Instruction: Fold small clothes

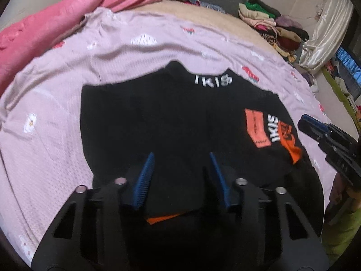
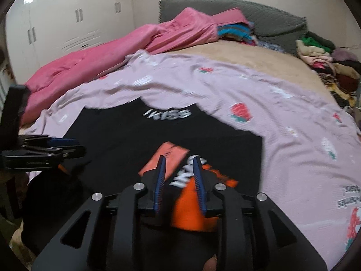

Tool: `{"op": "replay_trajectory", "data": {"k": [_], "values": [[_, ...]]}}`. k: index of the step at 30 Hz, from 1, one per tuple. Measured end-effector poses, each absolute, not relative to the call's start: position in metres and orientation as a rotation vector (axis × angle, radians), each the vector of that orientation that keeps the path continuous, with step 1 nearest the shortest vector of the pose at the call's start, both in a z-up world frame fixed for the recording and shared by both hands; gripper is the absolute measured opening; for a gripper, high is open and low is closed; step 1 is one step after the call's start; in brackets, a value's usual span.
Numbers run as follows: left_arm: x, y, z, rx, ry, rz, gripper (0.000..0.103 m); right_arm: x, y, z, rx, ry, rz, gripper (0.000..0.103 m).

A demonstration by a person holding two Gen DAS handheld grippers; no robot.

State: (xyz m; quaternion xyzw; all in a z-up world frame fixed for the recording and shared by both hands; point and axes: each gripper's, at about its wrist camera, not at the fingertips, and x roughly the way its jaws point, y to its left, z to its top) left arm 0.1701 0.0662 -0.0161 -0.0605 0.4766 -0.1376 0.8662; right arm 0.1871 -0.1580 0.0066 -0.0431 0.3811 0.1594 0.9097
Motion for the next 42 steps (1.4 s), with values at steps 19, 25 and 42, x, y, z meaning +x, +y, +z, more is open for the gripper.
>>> {"op": "replay_trajectory", "data": {"k": [19, 25, 42], "values": [[0.168, 0.077, -0.035, -0.158, 1.043, -0.292, 0.039, 0.195, -0.160, -0.051, -0.092, 0.966, 0.273, 0.042], [0.166, 0.077, -0.034, -0.159, 1.041, -0.286, 0.039, 0.192, -0.157, -0.044, -0.099, 0.944, 0.261, 0.045], [0.152, 0.076, -0.015, -0.158, 1.001, -0.272, 0.055, 0.170, -0.163, -0.005, -0.033, 0.824, 0.259, 0.089]]}}
